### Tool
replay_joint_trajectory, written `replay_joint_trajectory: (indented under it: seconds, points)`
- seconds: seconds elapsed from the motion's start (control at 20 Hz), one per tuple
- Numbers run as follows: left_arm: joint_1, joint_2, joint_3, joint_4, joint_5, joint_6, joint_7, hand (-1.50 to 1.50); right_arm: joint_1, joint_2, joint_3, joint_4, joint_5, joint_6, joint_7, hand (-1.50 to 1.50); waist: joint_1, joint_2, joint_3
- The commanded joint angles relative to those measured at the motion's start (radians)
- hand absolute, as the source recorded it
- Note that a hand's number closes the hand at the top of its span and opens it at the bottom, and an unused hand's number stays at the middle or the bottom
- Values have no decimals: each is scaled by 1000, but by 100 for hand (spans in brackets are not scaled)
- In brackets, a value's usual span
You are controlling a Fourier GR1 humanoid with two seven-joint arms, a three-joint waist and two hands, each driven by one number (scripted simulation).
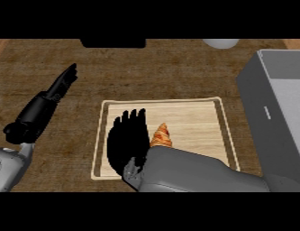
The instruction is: Pick the croissant from the tray and place it in the cardboard box
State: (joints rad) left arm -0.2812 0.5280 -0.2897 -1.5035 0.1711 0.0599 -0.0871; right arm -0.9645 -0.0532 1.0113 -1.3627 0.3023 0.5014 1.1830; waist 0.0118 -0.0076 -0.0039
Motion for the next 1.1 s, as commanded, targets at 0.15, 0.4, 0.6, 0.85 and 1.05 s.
replay_joint_trajectory:
  seconds: [0.15, 0.4, 0.6, 0.85, 1.05]
  points:
    - [-5, -20, 6, 29, -10, -8, -15, 0, -46, 51, 72, 71, -35, 50, 285, -150, 2, 0, 1]
    - [13, -14, 13, 23, -20, -21, -27, 0, -35, 51, 92, 108, 0, 7, 272, -150, -1, 1, 2]
    - [16, -32, 13, 61, -51, -9, -57, 0, -51, 51, 104, 118, -19, 24, 268, -150, -3, 4, 2]
    - [44, 3, 48, 3, -3, -58, -29, 0, -39, 52, 99, 214, 39, 32, 224, -150, -4, 1, 3]
    - [34, -20, 42, -17, -34, -26, 6, 0, -32, 52, 105, 196, 19, 36, 248, -150, -1, 1, 3]
